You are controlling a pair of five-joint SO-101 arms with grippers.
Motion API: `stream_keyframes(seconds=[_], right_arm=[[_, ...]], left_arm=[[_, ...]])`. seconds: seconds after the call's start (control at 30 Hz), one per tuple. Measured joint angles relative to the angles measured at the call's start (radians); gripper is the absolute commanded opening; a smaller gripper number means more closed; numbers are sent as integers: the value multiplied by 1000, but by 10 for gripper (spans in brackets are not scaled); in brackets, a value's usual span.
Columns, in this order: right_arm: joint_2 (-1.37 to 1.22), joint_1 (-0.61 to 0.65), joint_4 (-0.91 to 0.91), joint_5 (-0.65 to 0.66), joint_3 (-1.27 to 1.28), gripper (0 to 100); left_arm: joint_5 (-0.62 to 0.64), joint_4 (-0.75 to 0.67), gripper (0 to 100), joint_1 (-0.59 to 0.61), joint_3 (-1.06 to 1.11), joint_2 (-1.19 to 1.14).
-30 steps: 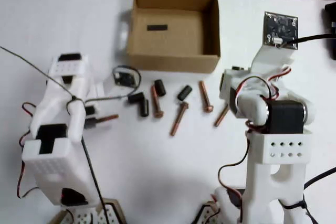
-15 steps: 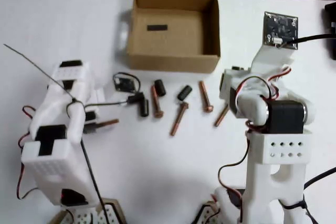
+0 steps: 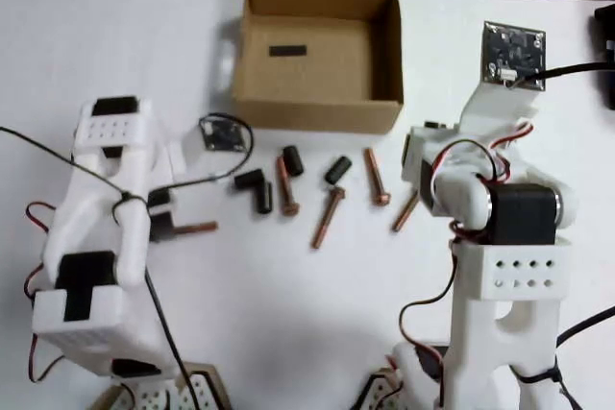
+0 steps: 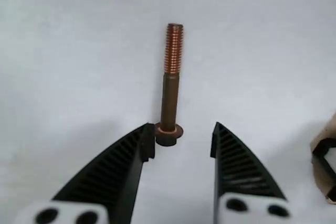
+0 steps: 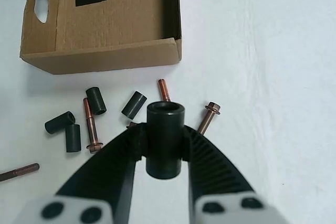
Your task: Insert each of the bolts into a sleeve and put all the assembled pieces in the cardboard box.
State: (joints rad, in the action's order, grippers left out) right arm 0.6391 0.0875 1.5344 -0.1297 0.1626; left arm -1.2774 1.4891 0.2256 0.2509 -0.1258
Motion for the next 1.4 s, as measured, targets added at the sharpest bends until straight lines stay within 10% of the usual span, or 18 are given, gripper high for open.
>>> stream_keyframes(seconds=[0.5,1.0,1.4], right_arm=[[0,0,-20,0,0,19],[0,0,-41,0,0,19],[0,0,-172,6,0,19]], left_arm=[[1421,253,199,6,-51,80],[2096,201,200,66,0,64],[2361,120,199,-3,-91,64]])
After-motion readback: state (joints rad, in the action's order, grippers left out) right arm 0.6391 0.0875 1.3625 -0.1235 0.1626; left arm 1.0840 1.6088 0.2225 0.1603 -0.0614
